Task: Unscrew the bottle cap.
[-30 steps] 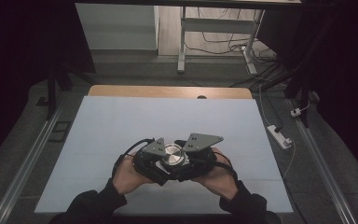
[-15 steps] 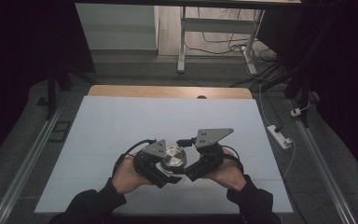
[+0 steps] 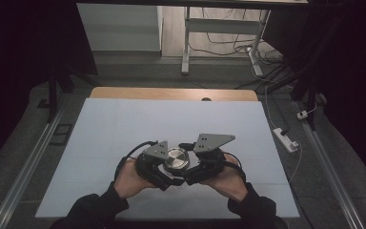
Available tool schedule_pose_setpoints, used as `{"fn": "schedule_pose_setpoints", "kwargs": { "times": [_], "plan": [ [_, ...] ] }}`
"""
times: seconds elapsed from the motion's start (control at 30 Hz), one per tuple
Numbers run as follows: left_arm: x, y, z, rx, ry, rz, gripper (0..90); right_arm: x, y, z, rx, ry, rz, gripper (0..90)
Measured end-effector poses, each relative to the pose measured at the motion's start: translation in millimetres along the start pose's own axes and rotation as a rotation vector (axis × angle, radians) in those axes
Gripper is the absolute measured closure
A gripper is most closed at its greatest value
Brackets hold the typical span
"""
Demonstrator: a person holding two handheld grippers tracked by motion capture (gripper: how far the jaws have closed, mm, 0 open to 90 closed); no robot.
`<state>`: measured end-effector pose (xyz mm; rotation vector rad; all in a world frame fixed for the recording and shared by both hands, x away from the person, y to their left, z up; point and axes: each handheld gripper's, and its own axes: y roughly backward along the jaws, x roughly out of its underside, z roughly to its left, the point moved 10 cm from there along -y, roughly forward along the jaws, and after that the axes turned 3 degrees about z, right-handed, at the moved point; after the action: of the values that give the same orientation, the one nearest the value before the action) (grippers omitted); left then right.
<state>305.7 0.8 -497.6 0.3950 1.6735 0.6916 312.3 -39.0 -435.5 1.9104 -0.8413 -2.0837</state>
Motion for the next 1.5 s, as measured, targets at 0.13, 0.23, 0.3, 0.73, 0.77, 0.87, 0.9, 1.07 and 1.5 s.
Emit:
{"fn": "schedule_pose_setpoints", "kwargs": {
  "times": [0.13, 0.23, 0.3, 0.73, 0.77, 0.87, 0.9, 1.07, 1.5],
  "plan": [
    [-0.1, 2.6, -8.3, 0.071, -0.051, 0.002, 15.6, -0.4, 3.5, 5.4, -0.114, 0.038, -0.045, 19.4],
    [-0.2, 2.6, -13.8, 0.099, -0.082, 0.014, 15.6, 1.6, 6.1, 7.9, -0.212, 0.041, -0.080, 19.5],
    [0.6, 1.6, -16.0, 0.118, -0.094, 0.014, 15.6, 3.0, 7.0, 9.8, -0.256, 0.052, -0.089, 19.4],
    [4.1, 0.4, 3.4, -0.047, -0.026, 0.049, 15.6, 1.8, -6.7, 1.5, 0.000, 0.042, -0.009, 18.1],
    [4.6, 0.4, 4.1, -0.050, -0.026, 0.054, 15.6, 1.9, -7.5, 1.6, 0.001, 0.037, -0.012, 18.3],
    [5.7, -1.3, 4.5, -0.049, -0.029, 0.059, 15.6, 1.7, -6.4, -0.2, -0.009, 0.008, -0.028, 19.7],
    [6.0, -1.6, 4.5, -0.045, -0.029, 0.058, 15.6, 1.2, -5.6, -1.2, -0.015, -0.003, -0.036, 19.7],
    [7.0, -1.7, 5.3, -0.038, -0.034, 0.057, 15.6, 0.7, -4.0, -2.4, -0.034, -0.022, -0.049, 19.8],
    [9.4, 0.6, 11.6, -0.056, -0.034, 0.050, 15.6, -3.5, 7.0, -11.6, -0.001, -0.035, -0.086, 19.8]
  ]
}}
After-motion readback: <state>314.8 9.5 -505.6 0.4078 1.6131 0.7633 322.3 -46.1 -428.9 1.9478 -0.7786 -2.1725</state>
